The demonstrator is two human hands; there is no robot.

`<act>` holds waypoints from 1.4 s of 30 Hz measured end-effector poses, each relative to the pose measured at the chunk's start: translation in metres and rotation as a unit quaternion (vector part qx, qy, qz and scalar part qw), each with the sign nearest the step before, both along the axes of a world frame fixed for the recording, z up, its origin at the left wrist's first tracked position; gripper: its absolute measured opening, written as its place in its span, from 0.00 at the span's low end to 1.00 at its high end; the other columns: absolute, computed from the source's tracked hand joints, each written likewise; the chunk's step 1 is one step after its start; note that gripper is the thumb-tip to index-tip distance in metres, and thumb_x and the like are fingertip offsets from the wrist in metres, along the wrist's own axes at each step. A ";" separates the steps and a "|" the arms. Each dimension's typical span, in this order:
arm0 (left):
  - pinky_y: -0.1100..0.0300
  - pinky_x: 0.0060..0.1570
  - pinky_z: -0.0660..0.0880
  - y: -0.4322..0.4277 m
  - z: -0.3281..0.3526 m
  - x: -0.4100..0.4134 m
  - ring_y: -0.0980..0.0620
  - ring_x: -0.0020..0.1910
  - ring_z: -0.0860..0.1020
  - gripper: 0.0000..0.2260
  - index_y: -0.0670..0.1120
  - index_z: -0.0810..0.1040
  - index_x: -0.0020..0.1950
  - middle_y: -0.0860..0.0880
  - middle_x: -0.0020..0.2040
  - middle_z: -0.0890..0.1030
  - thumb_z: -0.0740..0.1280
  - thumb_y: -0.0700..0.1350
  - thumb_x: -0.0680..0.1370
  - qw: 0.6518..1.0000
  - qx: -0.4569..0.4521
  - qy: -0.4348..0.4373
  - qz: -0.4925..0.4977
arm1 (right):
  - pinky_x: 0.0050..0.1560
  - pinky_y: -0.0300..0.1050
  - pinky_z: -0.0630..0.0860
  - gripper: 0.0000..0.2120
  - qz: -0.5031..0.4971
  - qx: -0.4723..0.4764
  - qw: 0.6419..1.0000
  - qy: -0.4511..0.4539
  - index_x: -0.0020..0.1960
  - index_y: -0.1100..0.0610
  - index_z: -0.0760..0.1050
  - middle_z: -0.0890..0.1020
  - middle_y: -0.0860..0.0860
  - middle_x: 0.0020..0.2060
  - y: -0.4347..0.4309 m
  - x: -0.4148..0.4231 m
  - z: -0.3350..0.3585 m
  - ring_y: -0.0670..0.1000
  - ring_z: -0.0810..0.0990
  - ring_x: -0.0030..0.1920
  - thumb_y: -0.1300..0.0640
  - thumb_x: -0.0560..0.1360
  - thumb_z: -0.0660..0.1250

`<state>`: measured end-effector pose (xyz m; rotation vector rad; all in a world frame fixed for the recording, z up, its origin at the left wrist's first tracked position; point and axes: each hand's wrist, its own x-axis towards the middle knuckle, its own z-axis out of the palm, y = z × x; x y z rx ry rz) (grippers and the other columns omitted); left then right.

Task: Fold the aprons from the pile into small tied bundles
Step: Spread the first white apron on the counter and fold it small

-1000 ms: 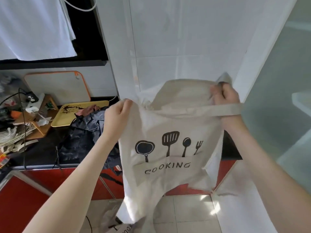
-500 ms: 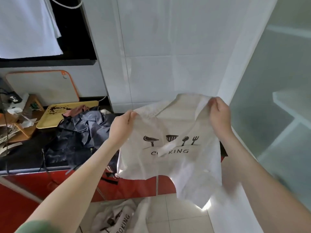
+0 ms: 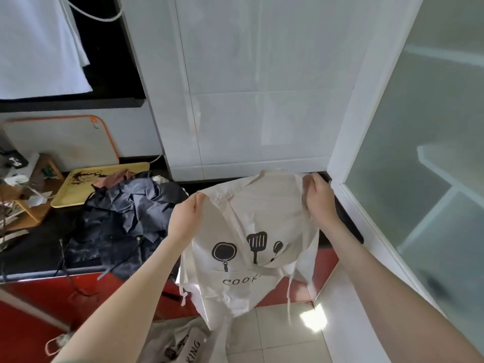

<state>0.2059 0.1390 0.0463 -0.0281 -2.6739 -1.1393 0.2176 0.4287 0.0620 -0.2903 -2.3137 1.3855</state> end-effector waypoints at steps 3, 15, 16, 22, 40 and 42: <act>0.56 0.37 0.66 -0.009 0.008 -0.001 0.48 0.42 0.75 0.12 0.48 0.76 0.50 0.48 0.41 0.78 0.54 0.50 0.83 0.999 0.030 -0.005 -0.028 | 0.39 0.37 0.66 0.16 0.036 0.073 0.995 -0.059 0.40 0.51 0.73 0.75 0.44 0.36 0.007 -0.003 0.000 0.44 0.72 0.38 0.62 0.81 0.53; 0.60 0.34 0.60 -0.088 0.005 0.007 0.51 0.34 0.68 0.11 0.41 0.71 0.40 0.47 0.35 0.72 0.64 0.48 0.77 0.928 -0.240 -0.249 -0.138 | 0.45 0.50 0.81 0.14 0.124 -0.083 0.985 -0.089 0.49 0.62 0.74 0.79 0.58 0.44 -0.048 -0.052 0.059 0.56 0.79 0.42 0.60 0.82 0.50; 0.60 0.36 0.62 -0.099 0.007 0.006 0.49 0.36 0.72 0.11 0.40 0.75 0.42 0.45 0.37 0.76 0.63 0.48 0.78 0.941 -0.227 -0.224 -0.113 | 0.46 0.49 0.79 0.14 0.138 -0.109 0.980 -0.097 0.50 0.60 0.75 0.79 0.56 0.43 -0.056 -0.059 0.062 0.54 0.78 0.41 0.60 0.82 0.51; 0.55 0.47 0.71 -0.135 0.046 0.004 0.41 0.51 0.78 0.14 0.41 0.79 0.59 0.41 0.52 0.82 0.57 0.46 0.82 0.982 -0.169 -0.053 0.071 | 0.44 0.48 0.67 0.16 0.158 -0.149 0.973 -0.081 0.59 0.69 0.70 0.73 0.54 0.42 -0.109 -0.101 0.090 0.54 0.69 0.42 0.59 0.79 0.52; 0.56 0.29 0.60 -0.135 0.144 -0.021 0.51 0.25 0.64 0.14 0.42 0.67 0.37 0.48 0.27 0.68 0.56 0.45 0.82 0.938 -0.031 0.290 0.188 | 0.55 0.58 0.78 0.08 0.334 -0.452 0.827 -0.015 0.52 0.59 0.77 0.82 0.59 0.46 -0.203 -0.162 0.176 0.58 0.81 0.45 0.65 0.80 0.59; 0.55 0.27 0.60 -0.121 0.139 -0.030 0.50 0.24 0.65 0.13 0.44 0.65 0.38 0.50 0.26 0.67 0.56 0.45 0.82 0.943 -0.056 0.275 0.177 | 0.47 0.52 0.80 0.07 0.340 -0.457 0.822 -0.023 0.49 0.60 0.76 0.82 0.58 0.42 -0.197 -0.166 0.164 0.56 0.82 0.41 0.66 0.79 0.59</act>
